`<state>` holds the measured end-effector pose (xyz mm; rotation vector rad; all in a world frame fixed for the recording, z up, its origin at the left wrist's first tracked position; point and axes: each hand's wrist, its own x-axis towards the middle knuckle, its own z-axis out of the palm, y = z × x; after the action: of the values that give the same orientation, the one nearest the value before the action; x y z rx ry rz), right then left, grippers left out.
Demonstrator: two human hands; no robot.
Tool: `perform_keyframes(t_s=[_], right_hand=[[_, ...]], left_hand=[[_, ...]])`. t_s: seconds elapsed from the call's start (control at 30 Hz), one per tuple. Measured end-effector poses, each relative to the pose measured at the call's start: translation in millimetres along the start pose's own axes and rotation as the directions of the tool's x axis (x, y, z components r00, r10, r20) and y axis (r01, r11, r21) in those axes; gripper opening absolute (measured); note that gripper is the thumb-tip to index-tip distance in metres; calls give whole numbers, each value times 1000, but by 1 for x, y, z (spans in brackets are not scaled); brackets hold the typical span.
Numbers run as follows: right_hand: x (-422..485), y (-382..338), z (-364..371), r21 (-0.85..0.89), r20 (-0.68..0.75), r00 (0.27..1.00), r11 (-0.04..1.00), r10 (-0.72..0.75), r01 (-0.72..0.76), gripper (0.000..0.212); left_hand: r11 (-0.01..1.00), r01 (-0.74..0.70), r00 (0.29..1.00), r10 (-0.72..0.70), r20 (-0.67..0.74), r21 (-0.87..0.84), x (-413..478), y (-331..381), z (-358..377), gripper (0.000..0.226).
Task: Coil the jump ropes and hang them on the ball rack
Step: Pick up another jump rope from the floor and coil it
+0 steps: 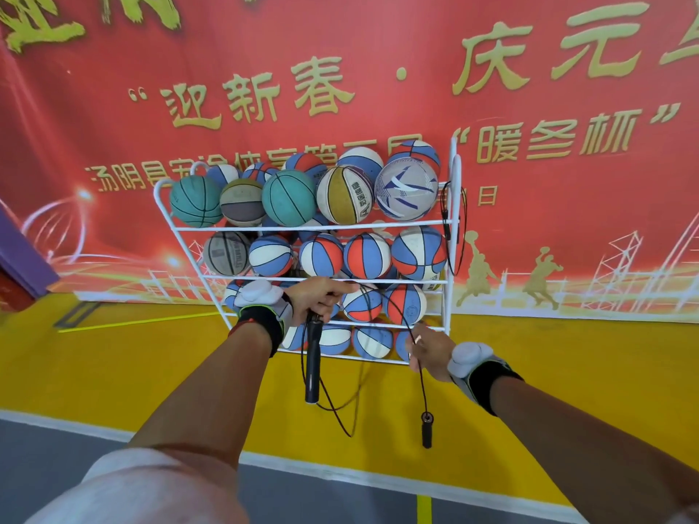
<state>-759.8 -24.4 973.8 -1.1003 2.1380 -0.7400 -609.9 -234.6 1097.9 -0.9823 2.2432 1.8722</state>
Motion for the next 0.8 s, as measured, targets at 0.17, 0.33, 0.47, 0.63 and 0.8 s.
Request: perform_keyframes(t_s=[0.17, 0.33, 0.47, 0.63, 0.8], right_hand=[[6, -34, -16, 83, -176, 981, 992, -79, 95, 15], [18, -46, -18, 231, -219, 976, 972, 1, 51, 41], [21, -46, -27, 163, -255, 967, 986, 12, 31, 40], [25, -43, -31, -53, -352, 935, 999, -31, 14, 31], [23, -49, -32, -106, -346, 933, 992, -103, 70, 27]], left_hand=[[999, 35, 998, -33, 54, -39, 3, -5, 5, 49], [984, -23, 997, 37, 73, -179, 4, -1, 8, 52], [966, -71, 992, 93, 80, -248, 3, 3, 4, 51], [991, -24, 994, 38, 102, -130, 5, 2, 4, 56], [999, -29, 992, 34, 120, -44, 13, 1, 15, 53]])
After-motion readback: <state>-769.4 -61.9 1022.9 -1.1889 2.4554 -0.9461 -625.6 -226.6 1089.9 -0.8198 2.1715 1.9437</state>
